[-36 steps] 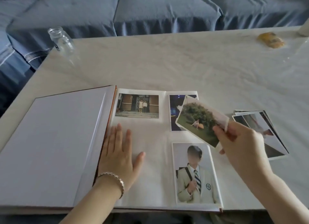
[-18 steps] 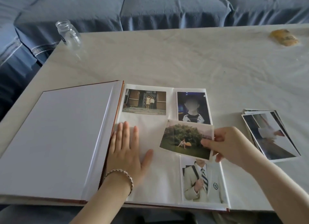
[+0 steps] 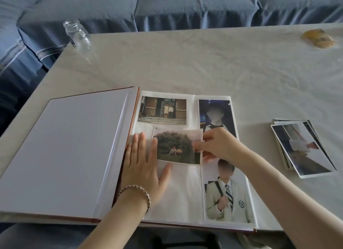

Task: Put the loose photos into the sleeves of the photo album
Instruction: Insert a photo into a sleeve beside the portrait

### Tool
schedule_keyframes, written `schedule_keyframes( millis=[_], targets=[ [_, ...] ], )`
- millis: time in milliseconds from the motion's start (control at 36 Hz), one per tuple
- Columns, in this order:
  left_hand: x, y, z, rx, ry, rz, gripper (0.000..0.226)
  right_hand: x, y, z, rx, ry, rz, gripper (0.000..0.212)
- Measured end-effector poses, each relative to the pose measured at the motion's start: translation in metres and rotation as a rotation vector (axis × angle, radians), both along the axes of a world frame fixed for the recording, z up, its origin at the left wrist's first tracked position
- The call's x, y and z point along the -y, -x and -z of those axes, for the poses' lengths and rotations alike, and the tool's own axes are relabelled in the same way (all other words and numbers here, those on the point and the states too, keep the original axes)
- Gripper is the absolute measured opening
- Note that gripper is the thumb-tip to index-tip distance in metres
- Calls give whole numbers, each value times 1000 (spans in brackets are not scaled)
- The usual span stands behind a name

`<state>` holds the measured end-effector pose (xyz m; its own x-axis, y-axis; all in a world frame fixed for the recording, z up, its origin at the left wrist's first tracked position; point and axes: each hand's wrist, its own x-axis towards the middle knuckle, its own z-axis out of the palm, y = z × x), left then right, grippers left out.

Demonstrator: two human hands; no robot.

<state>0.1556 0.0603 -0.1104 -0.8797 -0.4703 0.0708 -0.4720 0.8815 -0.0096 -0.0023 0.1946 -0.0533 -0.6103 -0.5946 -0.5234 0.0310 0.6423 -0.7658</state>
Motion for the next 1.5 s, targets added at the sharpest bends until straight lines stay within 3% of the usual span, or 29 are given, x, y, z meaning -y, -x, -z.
schedule_keyframes(
  millis=[111,250,361,667,806,944,1194,1389,1500],
  targets=[
    [1,0,-1,9,-24,0,72,-10,-2,4,-3,84,190,4],
    [1,0,-1,4,-32,1,72,-9,-9,9,-95,109,268,19],
    [1,0,0,9,-39,5,72,-5,-12,13,-154,130,293,9],
    [-1,0,-3,11,-24,-4,72,14,-15,5,13,137,215,13],
    [-1,0,-3,23,-26,-9,73,11,-13,-3,179,134,261,17],
    [-1,0,-4,19,-31,-8,71,13,-26,9,-198,68,271,15],
    [-1,1,-2,27,-30,-18,70,17,-41,16,-484,17,253,9],
    [-2,1,-5,27,-12,-30,67,18,-46,14,-611,-44,173,14],
    [-1,1,-1,12,5,-12,67,18,-44,15,-512,21,199,11]
  ],
)
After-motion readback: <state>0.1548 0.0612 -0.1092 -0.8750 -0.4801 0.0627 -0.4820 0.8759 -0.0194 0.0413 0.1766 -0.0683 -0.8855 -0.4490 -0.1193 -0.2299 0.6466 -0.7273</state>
